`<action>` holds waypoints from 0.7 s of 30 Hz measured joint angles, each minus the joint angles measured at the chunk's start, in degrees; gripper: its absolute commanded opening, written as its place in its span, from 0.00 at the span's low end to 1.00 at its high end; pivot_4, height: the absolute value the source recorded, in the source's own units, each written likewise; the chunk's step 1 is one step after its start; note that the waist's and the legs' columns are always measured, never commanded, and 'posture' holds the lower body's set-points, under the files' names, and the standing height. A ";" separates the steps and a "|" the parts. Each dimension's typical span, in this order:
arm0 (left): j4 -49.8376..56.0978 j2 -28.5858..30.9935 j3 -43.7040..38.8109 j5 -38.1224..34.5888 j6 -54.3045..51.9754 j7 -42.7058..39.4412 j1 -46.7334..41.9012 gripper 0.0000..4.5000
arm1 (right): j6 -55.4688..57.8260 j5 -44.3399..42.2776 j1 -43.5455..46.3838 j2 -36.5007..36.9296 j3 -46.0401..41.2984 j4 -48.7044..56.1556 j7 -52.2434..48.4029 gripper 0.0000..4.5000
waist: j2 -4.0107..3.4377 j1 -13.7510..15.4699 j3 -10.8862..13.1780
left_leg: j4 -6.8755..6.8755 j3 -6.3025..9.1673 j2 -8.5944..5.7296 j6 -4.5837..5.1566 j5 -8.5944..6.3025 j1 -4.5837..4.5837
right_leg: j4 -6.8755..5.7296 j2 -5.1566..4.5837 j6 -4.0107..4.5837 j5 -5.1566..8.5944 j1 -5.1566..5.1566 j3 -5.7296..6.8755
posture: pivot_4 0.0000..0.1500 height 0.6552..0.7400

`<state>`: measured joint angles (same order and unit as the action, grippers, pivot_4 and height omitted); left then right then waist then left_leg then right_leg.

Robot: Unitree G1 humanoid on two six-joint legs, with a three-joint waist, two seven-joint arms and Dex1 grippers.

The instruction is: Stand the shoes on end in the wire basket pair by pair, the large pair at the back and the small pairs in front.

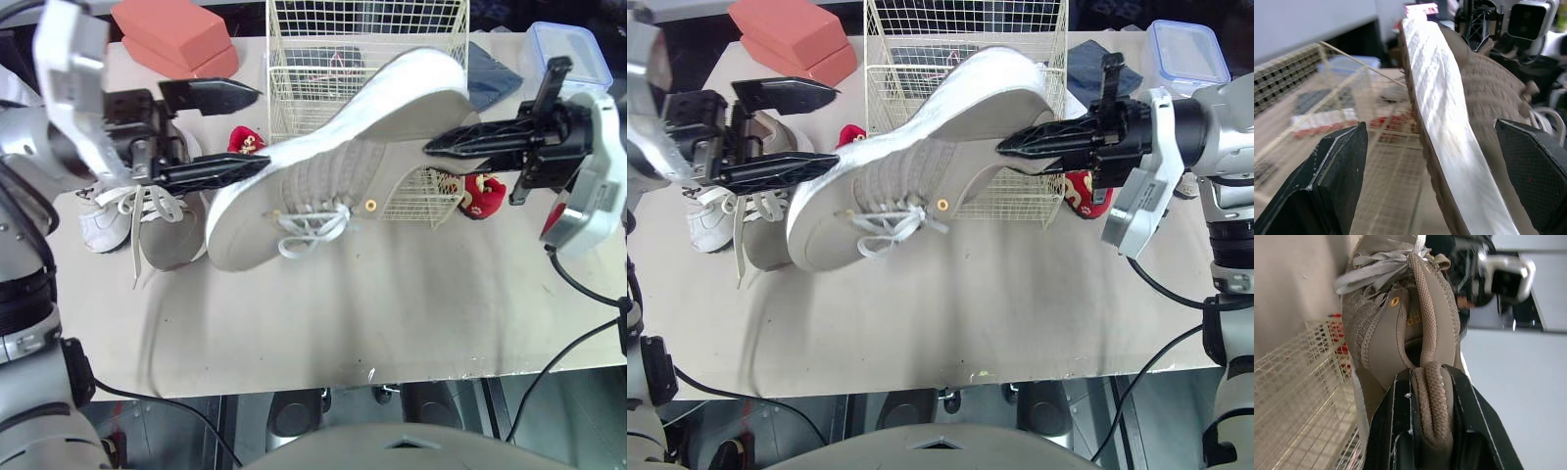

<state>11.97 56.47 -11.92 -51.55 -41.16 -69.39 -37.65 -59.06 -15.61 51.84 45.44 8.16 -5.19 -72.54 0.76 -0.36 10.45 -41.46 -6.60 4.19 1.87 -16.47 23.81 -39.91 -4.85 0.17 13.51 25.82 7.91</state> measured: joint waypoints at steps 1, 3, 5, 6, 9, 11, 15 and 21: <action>0.48 0.00 1.49 -0.55 -2.25 0.50 -0.86 1.00 | -0.99 0.32 0.75 -0.47 0.57 -0.14 0.06 0.00 | 0.00 -0.03 0.00 | -0.01 0.01 0.00 0.00 0.00 0.00 | -0.01 0.00 0.00 0.00 0.00 -0.03 | 1.00 0.36; 0.79 0.07 2.94 -1.22 -5.05 0.62 -1.65 1.00 | -2.46 0.93 1.22 -0.71 1.07 -0.44 0.25 0.00 | 0.00 -0.06 0.00 | -0.01 0.02 0.00 0.00 0.00 0.01 | -0.01 0.00 0.00 0.00 0.00 -0.02 | 1.00 0.36; 0.90 0.96 4.31 -1.03 -6.91 0.25 -1.71 1.00 | -3.86 2.06 1.44 -1.05 1.78 -0.98 0.58 0.00 | 0.00 -0.11 0.00 | -0.01 0.01 0.00 0.00 0.00 0.00 | -0.01 0.00 0.00 0.00 0.00 -0.03 | 1.00 0.36; 0.99 1.39 5.13 -0.75 -7.44 0.07 -1.68 1.00 | -4.31 2.56 1.59 -1.15 2.24 -1.21 0.63 0.00 | 0.00 -0.15 0.00 | -0.01 0.01 0.00 0.00 0.00 0.00 | -0.01 0.00 0.00 0.00 0.00 -0.03 | 1.00 0.36; 1.52 1.95 7.11 0.84 -8.49 -0.32 -1.51 1.00 | -6.18 4.87 2.15 -1.58 2.68 -1.74 1.46 0.00 | 0.00 -0.16 0.00 | -0.03 0.02 0.00 0.00 0.00 0.01 | -0.03 0.00 0.01 0.00 0.00 -0.02 | 1.00 0.36; 2.21 2.10 7.61 0.95 -8.95 -0.33 -1.38 1.00 | -6.86 6.00 2.54 -1.62 2.68 -1.84 1.98 0.00 | 0.01 -0.16 0.00 | -0.05 0.02 0.00 -0.01 0.00 0.02 | -0.03 0.00 0.01 0.00 0.00 -0.03 | 1.00 0.36; 3.63 2.52 8.03 0.93 -10.14 -0.39 -0.71 1.00 | -8.06 7.82 3.57 -1.95 3.18 -2.31 3.14 0.00 | 0.00 -0.18 0.00 | -0.06 0.02 0.00 -0.01 0.00 0.01 | -0.04 0.00 0.01 0.00 0.00 -0.04 | 1.00 0.36; 5.26 2.66 8.68 0.75 -12.94 -0.76 -0.31 0.74 | -9.35 10.65 4.03 -3.02 3.35 -2.98 5.71 0.00 | 0.00 -0.17 0.00 | -0.11 0.02 0.00 -0.01 0.00 0.02 | -0.07 -0.01 0.00 0.00 0.00 -0.04 | 1.00 0.36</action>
<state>17.23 59.13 -3.24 -50.80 -54.10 -70.15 -37.97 -68.41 -4.97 55.87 42.42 11.51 -8.17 -66.83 0.76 -0.53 10.45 -41.57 -6.58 4.19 1.87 -16.46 23.83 -39.98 -4.85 0.18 13.51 25.82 7.87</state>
